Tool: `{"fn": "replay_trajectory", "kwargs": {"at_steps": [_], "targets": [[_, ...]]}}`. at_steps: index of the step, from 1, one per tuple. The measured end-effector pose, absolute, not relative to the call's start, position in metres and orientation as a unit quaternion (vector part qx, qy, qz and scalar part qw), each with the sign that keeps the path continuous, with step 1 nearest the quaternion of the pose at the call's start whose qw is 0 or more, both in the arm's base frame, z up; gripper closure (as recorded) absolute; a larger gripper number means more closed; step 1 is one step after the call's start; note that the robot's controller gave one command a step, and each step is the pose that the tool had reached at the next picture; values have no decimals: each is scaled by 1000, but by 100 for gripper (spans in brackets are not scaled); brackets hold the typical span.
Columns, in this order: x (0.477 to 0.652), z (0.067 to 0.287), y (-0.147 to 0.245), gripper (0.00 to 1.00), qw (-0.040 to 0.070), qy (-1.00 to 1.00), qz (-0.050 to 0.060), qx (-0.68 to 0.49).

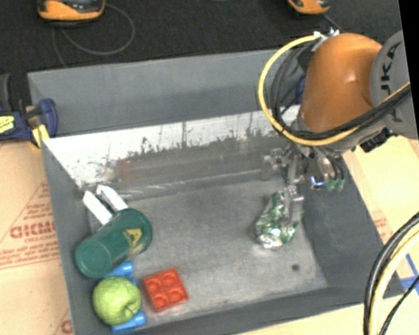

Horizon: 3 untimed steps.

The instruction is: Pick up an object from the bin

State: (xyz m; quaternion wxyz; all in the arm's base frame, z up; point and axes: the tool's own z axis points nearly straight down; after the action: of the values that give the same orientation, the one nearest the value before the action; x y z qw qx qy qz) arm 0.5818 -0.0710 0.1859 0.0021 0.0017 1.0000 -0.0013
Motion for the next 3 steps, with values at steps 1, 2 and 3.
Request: {"fn": "replay_trajectory", "kwargs": {"at_steps": [1,2,3], "targets": [[545,158,-101,0,4,1000,-1,-8],[576,131,-113,100,2,997,-1,-72],[576,131,-114,0,2,997,-1,-72]]}}
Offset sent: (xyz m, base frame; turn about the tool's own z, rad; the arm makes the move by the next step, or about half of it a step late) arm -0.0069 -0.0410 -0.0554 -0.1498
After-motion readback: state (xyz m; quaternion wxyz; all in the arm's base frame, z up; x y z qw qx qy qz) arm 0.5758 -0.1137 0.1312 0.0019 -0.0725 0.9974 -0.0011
